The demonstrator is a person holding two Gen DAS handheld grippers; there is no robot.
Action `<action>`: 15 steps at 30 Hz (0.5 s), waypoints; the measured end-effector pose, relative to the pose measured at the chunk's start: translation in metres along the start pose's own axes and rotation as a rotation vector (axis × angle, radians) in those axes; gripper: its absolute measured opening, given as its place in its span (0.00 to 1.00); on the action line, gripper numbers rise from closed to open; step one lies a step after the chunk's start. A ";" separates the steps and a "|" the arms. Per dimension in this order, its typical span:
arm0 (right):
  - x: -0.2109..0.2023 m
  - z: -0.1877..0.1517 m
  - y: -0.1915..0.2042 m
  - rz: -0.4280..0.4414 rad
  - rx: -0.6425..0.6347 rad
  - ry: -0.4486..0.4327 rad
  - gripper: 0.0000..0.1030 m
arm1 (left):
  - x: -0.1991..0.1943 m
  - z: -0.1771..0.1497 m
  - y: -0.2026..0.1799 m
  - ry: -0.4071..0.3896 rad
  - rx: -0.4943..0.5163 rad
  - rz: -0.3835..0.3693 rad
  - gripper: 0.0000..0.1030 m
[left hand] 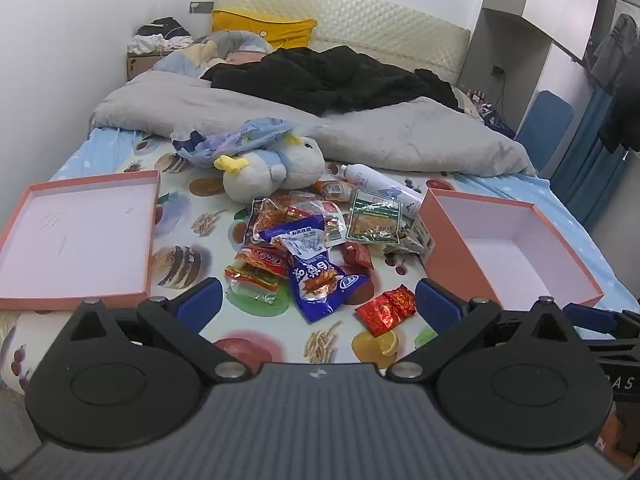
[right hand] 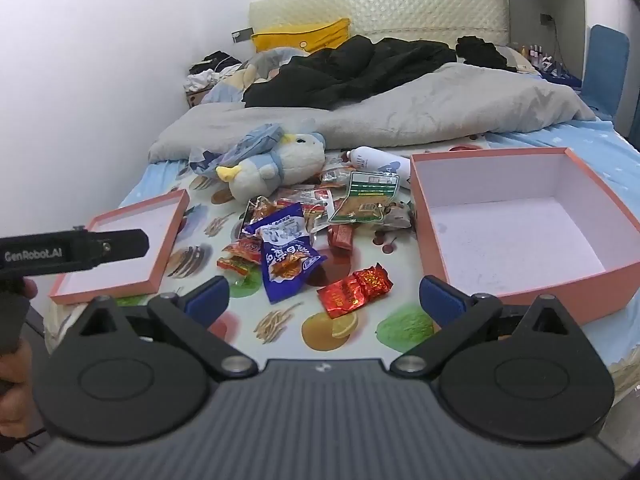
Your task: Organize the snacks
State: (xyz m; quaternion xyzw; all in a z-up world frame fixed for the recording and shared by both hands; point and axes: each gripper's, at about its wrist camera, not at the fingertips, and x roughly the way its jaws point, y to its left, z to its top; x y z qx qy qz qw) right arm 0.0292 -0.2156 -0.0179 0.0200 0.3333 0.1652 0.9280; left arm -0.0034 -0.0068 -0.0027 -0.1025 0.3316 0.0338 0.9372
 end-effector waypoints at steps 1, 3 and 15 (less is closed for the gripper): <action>-0.001 0.000 -0.001 0.001 0.001 -0.001 1.00 | 0.000 0.000 -0.001 0.002 0.004 0.000 1.00; -0.002 0.001 0.000 0.000 0.000 -0.003 1.00 | -0.001 0.000 -0.001 0.006 0.010 0.000 1.00; -0.004 0.000 -0.001 -0.001 -0.006 -0.012 1.00 | 0.002 -0.002 -0.005 0.016 0.023 -0.009 1.00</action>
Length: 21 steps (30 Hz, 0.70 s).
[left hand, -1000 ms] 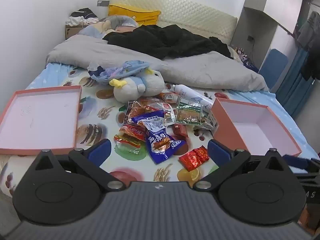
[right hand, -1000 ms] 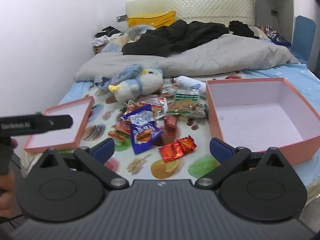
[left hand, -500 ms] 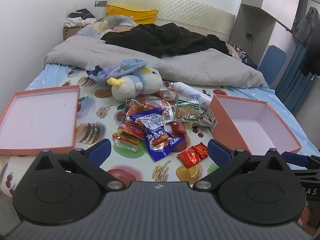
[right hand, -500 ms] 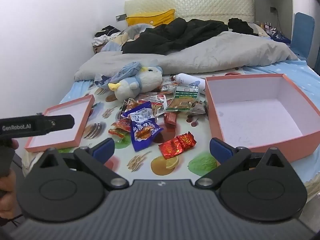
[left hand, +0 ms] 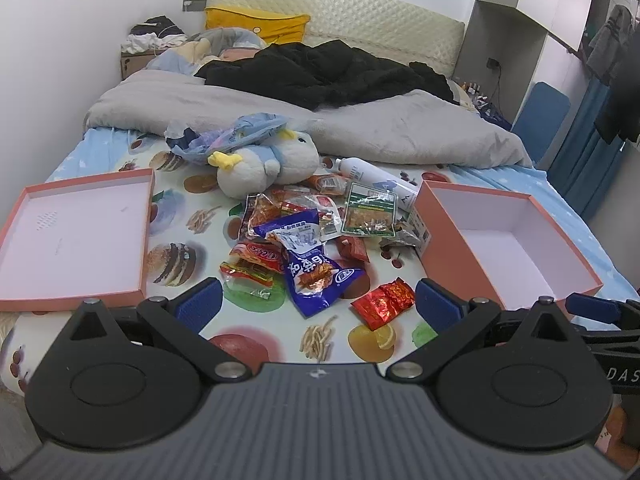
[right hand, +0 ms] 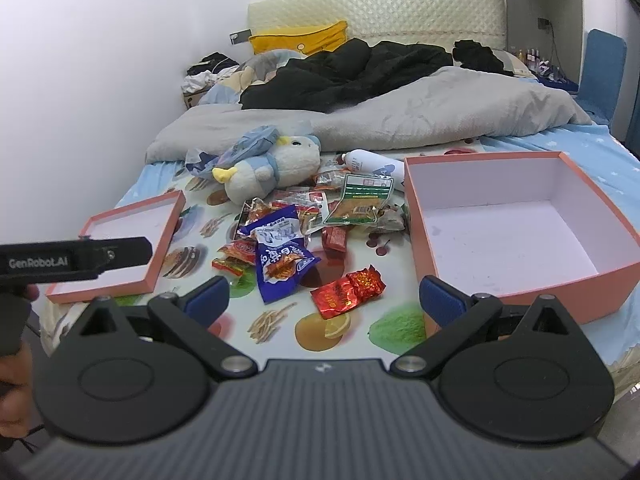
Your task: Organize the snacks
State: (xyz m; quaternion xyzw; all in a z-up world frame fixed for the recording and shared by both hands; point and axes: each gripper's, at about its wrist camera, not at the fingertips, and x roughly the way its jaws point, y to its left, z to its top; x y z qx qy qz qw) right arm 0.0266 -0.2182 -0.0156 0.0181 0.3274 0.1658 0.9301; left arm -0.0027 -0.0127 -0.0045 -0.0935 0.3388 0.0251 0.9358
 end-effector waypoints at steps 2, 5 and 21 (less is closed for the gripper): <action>0.000 0.000 0.001 0.000 -0.004 -0.001 1.00 | 0.001 0.000 -0.001 -0.001 0.002 -0.003 1.00; -0.001 0.000 0.000 0.002 -0.003 -0.004 1.00 | 0.002 0.000 0.000 0.000 -0.001 -0.012 1.00; -0.001 -0.006 0.002 0.020 -0.004 0.005 1.00 | 0.011 0.001 -0.002 0.014 0.006 -0.037 1.00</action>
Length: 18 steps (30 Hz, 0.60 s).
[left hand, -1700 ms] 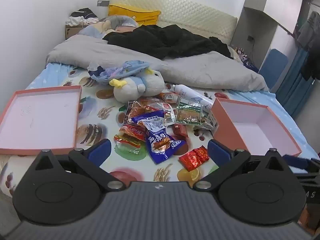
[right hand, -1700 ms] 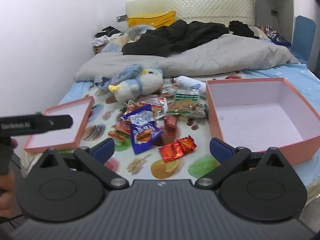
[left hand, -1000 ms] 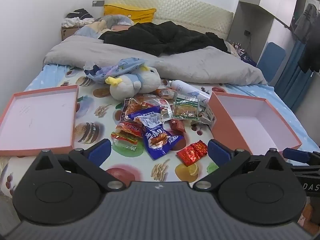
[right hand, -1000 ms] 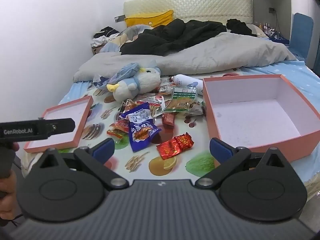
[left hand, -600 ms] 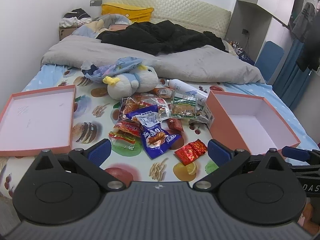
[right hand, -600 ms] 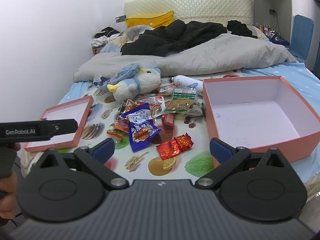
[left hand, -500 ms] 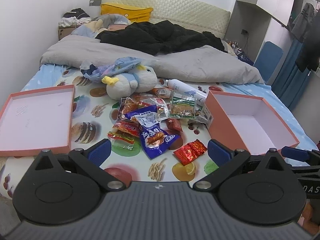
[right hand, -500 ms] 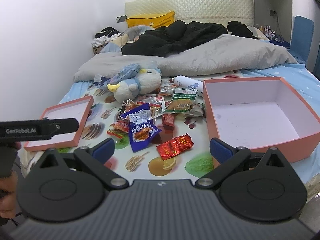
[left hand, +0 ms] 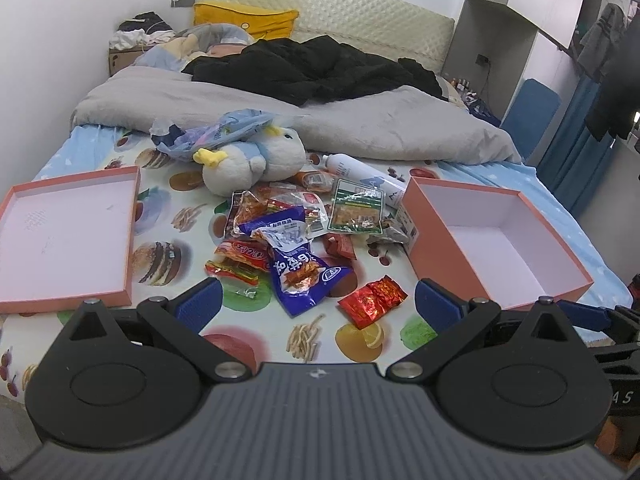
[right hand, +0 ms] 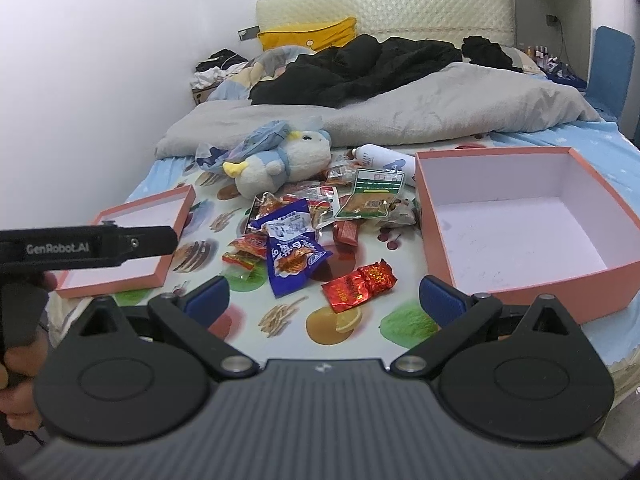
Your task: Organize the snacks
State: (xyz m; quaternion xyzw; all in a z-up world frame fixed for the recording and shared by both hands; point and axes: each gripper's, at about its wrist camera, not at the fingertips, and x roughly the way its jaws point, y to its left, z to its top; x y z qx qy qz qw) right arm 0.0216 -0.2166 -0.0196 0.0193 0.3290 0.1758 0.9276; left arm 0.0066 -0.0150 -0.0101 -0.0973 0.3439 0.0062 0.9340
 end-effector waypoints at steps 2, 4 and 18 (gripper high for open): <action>0.000 0.000 -0.001 -0.003 0.004 0.002 1.00 | 0.001 0.000 -0.001 0.002 0.003 -0.001 1.00; 0.000 0.000 -0.001 -0.005 0.007 0.004 1.00 | 0.003 0.001 -0.002 0.008 0.003 -0.005 1.00; -0.001 0.002 -0.003 0.009 0.022 0.006 1.00 | 0.006 0.004 -0.004 0.021 0.013 -0.017 1.00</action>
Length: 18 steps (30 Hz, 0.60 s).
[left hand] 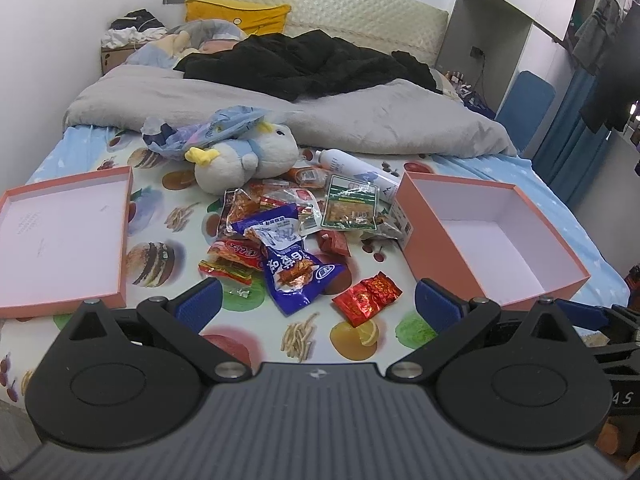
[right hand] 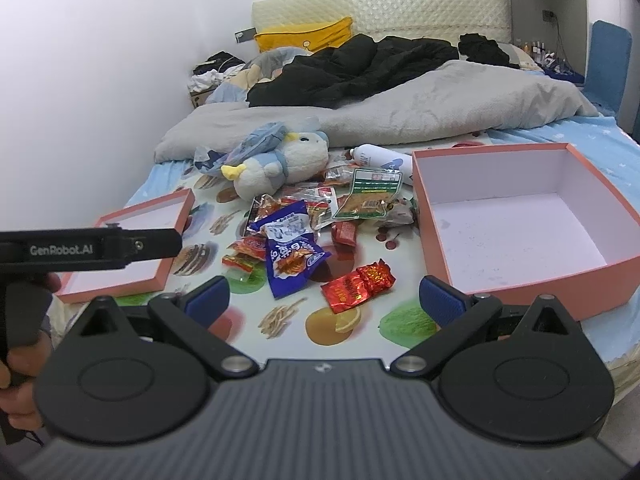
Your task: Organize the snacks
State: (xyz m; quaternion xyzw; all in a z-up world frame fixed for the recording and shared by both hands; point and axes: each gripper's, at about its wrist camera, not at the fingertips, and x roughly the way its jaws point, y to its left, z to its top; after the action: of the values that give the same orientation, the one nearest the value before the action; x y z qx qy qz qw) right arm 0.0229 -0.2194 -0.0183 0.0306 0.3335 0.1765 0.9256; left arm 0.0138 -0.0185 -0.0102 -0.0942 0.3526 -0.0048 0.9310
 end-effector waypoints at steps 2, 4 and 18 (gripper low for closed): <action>-0.001 0.000 0.000 0.010 -0.003 -0.002 1.00 | -0.001 0.001 -0.001 0.002 0.002 -0.004 1.00; -0.002 0.002 -0.001 0.017 0.001 -0.005 1.00 | -0.001 0.002 -0.001 0.003 0.006 -0.007 1.00; 0.006 0.003 -0.007 0.011 0.033 -0.018 0.98 | 0.016 0.005 0.008 0.043 -0.004 -0.015 1.00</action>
State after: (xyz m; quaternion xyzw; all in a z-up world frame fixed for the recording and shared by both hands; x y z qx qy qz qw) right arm 0.0307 -0.2241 -0.0210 0.0495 0.3277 0.1758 0.9270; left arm 0.0289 -0.0114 -0.0183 -0.0985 0.3717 -0.0131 0.9230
